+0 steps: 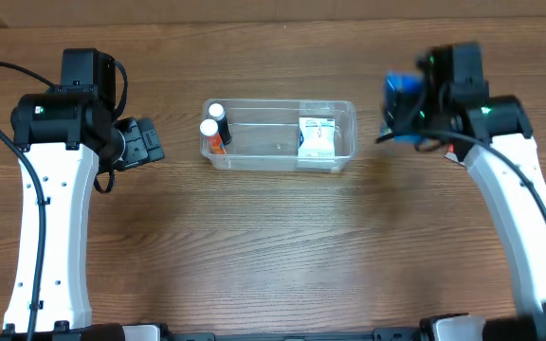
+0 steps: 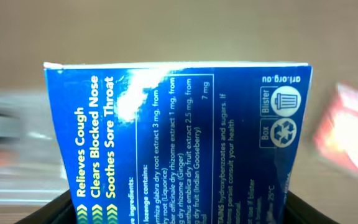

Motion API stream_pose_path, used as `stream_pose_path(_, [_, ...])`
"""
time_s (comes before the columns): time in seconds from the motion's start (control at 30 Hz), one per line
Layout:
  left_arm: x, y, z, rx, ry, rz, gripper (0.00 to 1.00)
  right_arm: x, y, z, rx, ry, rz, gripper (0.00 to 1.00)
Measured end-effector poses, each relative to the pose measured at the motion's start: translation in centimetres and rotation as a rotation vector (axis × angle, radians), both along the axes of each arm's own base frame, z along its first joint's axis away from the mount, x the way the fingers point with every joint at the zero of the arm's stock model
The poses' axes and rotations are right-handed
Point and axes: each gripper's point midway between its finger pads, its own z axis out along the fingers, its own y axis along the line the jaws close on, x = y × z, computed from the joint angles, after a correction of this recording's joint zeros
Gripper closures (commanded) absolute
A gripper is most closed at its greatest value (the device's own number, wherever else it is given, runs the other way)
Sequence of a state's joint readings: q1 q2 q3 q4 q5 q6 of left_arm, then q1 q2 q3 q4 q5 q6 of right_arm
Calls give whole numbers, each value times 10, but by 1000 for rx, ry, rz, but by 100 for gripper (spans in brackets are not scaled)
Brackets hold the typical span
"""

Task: Pack container
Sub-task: 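Place the blue box upright in the container beside the white box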

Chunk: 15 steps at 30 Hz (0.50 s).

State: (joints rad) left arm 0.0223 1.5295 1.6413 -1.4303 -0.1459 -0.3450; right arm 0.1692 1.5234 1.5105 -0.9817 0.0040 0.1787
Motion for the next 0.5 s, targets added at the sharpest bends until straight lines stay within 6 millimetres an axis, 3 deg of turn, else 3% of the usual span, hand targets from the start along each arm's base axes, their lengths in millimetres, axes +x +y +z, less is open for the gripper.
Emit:
stream_pose_path(0.07, [0,0,0,0,0,0,0,4,45,48,57,-139,77,29])
stream_pose_path(0.1, [0,0,0,-1,0,0,0,3,67,63,93,-185,110,29])
stream_pose_path(0.2, [0,-1,0,-3,1,-1,0,-4,119,61,164,-179,173,29])
stream_pose_path(0.3, [0,-1,0,-3,1,-1,0,3,159,28,179,-118,209,29])
stream_pose_path(0.37, [0,-1,0,-4,1,-1,0,9,183,-14,159,-40,226,29])
stream_pose_path(0.43, [0,-1,0,-4,1,-1,0,12,198,-62,125,58,226,29])
stream_pose_path(0.5, [0,-1,0,-4,1,-1,0,13,202,-85,115,103,214,29])
